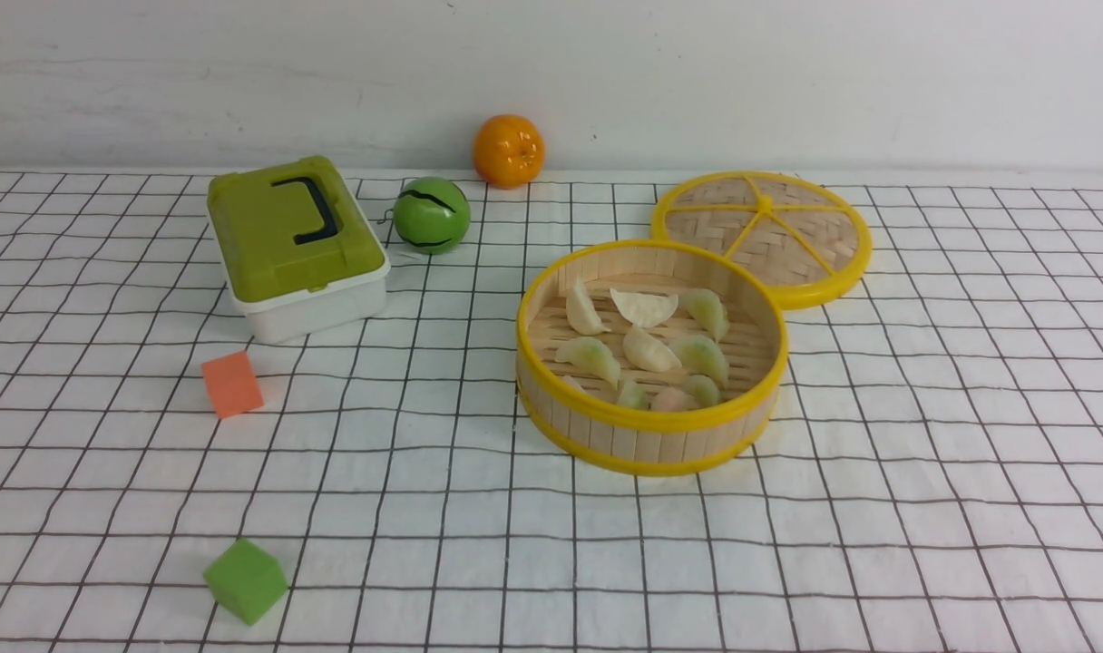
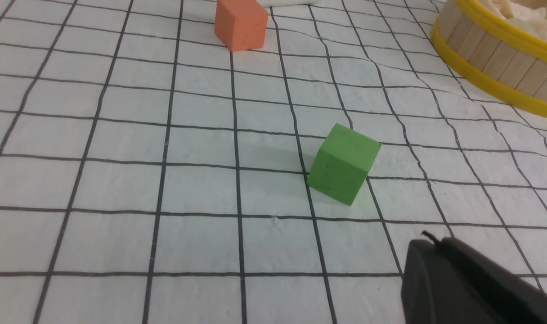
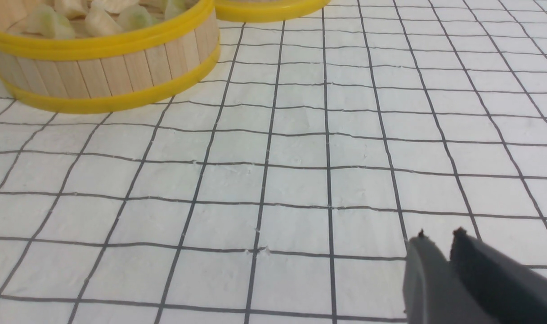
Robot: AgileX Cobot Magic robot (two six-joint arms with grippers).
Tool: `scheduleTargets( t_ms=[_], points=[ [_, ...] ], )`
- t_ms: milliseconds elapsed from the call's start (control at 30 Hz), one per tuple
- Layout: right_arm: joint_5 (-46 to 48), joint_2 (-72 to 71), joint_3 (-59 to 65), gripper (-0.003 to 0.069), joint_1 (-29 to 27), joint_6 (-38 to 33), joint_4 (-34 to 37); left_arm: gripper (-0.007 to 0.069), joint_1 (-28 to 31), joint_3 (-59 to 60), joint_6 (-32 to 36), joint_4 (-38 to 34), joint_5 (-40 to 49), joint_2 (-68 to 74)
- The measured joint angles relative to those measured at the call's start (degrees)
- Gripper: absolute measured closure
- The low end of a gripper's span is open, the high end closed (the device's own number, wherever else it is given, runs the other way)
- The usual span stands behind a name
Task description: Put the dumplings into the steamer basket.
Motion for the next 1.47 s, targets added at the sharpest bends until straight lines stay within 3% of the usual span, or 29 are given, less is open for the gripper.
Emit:
scheduleTargets(
  t_ms=[1467],
  points=[
    [0.00,0.00,0.00,0.0517,0.00,0.00,0.04,0.0627,0.00,0.00,0.00,-0.05,0.00,0.00]
  ],
)
